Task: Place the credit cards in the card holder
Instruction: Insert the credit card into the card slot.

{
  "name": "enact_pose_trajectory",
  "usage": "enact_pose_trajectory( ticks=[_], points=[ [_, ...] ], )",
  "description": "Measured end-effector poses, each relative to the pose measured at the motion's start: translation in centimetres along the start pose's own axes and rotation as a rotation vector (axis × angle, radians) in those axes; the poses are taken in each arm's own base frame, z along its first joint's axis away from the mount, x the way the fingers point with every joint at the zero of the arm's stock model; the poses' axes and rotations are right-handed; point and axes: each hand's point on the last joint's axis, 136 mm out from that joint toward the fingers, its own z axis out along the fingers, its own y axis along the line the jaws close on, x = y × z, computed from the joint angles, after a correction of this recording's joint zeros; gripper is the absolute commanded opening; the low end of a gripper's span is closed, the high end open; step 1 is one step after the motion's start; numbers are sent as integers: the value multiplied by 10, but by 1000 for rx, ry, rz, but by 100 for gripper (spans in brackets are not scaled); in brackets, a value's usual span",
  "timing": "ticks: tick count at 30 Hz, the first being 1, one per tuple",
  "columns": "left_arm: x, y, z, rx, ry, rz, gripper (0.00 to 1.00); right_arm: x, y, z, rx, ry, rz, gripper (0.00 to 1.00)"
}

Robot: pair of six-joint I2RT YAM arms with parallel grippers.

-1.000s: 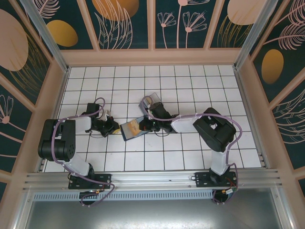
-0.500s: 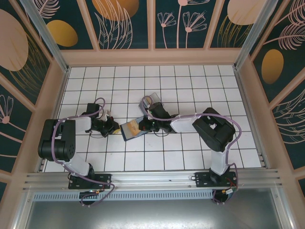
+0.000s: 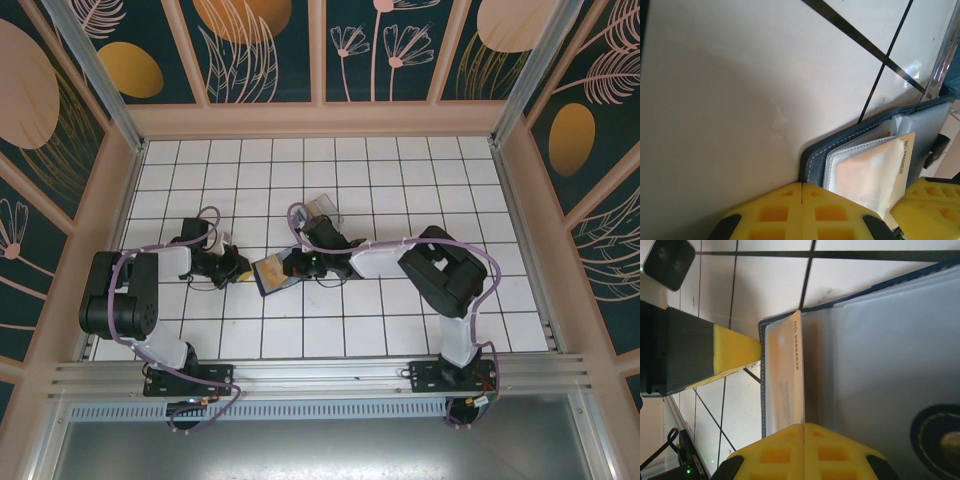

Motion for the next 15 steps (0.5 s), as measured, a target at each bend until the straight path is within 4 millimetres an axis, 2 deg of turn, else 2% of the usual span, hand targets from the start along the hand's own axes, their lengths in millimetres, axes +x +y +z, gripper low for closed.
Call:
enact_pose_trajectory(
  ticks=[12, 15],
  points=[
    [2, 2, -1, -3, -6, -14, 0, 9, -8, 10, 29, 75, -9, 3],
    [2, 2, -1, 0, -7, -20, 0, 10, -8, 10, 31, 76, -7, 10]
  ],
)
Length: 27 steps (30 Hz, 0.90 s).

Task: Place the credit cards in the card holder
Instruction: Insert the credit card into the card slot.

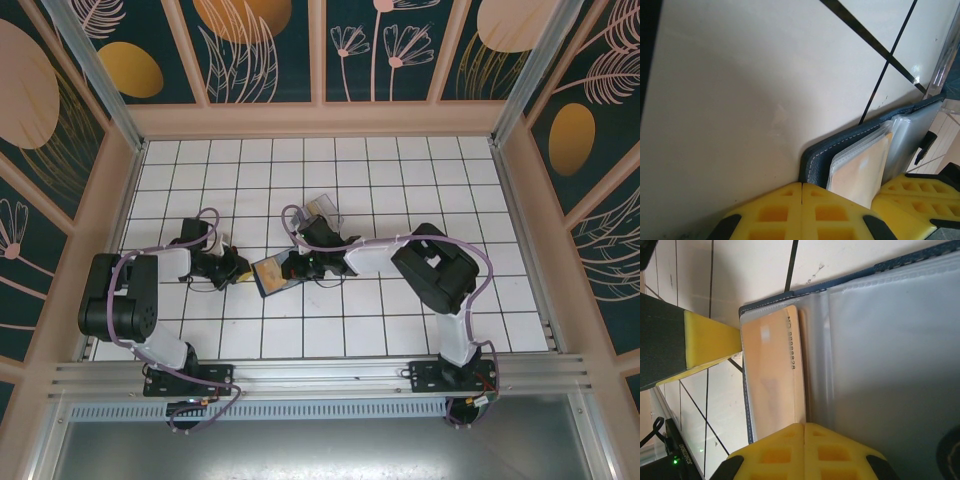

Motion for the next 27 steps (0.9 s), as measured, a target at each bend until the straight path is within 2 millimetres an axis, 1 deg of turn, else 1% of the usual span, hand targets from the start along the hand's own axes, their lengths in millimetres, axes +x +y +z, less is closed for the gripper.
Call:
enact_pose_trajectory(
  ticks=[3, 9, 15, 23, 27],
  points=[
    [1, 0, 0, 4, 0, -7, 0, 1, 1, 0, 0, 2, -1, 18],
    [1, 0, 0, 8, -1, -14, 0, 8, 2, -2, -6, 14, -7, 22],
    [2, 0, 0, 9, -4, -11, 0, 11, 5, -5, -3, 21, -29, 23],
    [2, 0, 0, 10, -4, -11, 0, 24, 13, 3, -20, 68, -73, 23],
    [2, 0, 0, 10, -4, -10, 0, 22, 15, 4, -9, 85, -86, 25]
  ],
)
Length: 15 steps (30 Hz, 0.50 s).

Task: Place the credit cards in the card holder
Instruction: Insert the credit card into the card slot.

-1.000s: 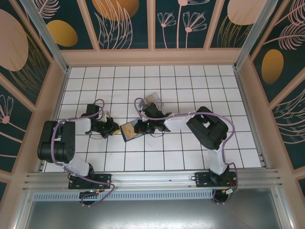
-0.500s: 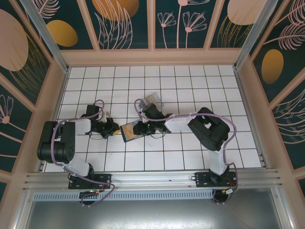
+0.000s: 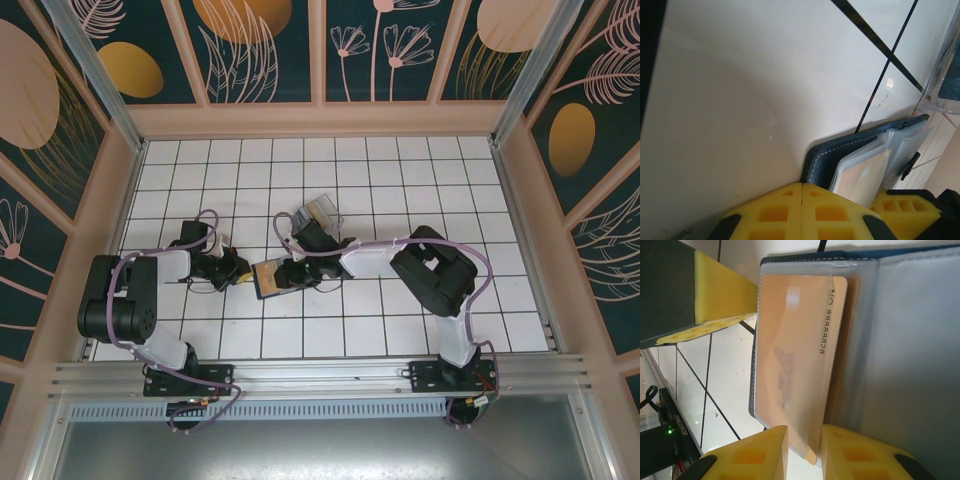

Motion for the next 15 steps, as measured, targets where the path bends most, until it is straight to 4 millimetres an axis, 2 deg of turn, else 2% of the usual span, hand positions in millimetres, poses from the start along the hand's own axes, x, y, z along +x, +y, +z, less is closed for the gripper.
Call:
enact_pose_trajectory(
  ticks=[4, 8, 11, 15],
  points=[
    [0, 0, -1, -6, 2, 2, 0, 0, 0, 0, 14, 2, -21, 30],
    [2, 0, -2, -12, 13, 0, 0, -3, 0, -5, 47, -22, -58, 44],
    [2, -2, -4, -22, 23, 9, 0, -9, 5, -19, 69, -64, -92, 51],
    [-3, -8, -6, -21, 16, 36, 0, -18, 14, -44, 99, -140, -125, 53]
  ],
)
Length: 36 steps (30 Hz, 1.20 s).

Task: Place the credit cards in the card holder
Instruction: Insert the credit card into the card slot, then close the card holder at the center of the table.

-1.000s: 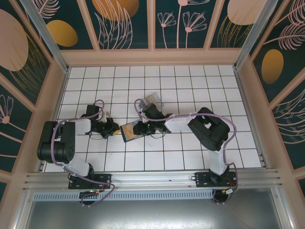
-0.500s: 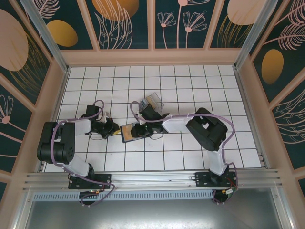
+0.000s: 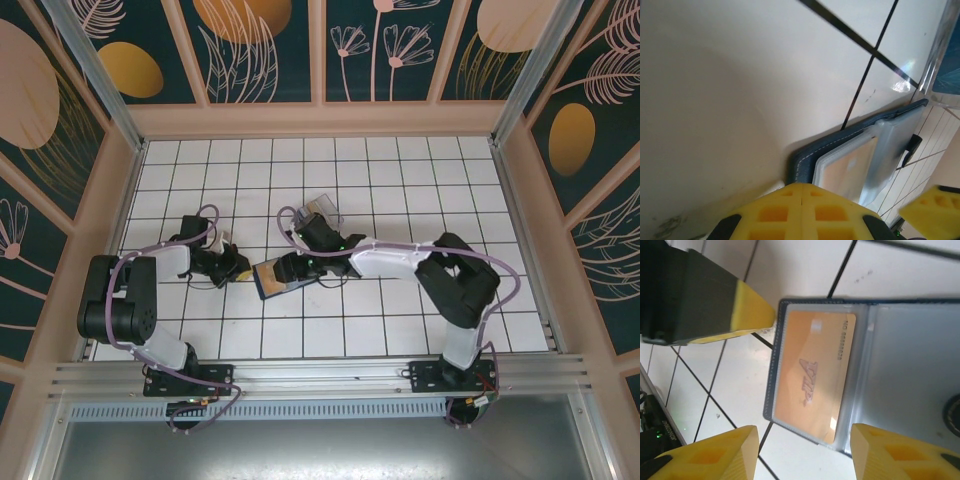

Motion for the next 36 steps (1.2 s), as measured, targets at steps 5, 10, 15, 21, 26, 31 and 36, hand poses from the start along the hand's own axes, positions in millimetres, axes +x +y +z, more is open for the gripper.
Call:
enact_pose_trajectory(
  ticks=[5, 10, 15, 21, 26, 31, 36],
  points=[
    [-3, -2, -2, -11, -4, 15, 0, -17, -10, -21, 90, -93, -21, 53],
    [-2, 1, -4, -32, -4, 18, 39, -18, -44, -28, 276, -110, -15, 54],
    [0, 0, -9, -37, -21, 34, 51, -22, -58, -22, 393, -103, -29, 61],
    [10, 7, -9, -40, -19, 31, 51, -15, -64, -8, 439, -66, -51, 58],
    [11, 8, -8, -29, -21, 37, 51, -6, -80, 1, 489, -37, -51, 51],
    [11, 8, -8, -29, -22, 37, 50, -8, -83, 0, 512, -49, -46, 47],
    [11, 8, -7, -28, -23, 38, 49, -7, -88, -3, 541, -56, -32, 49]
  ],
)
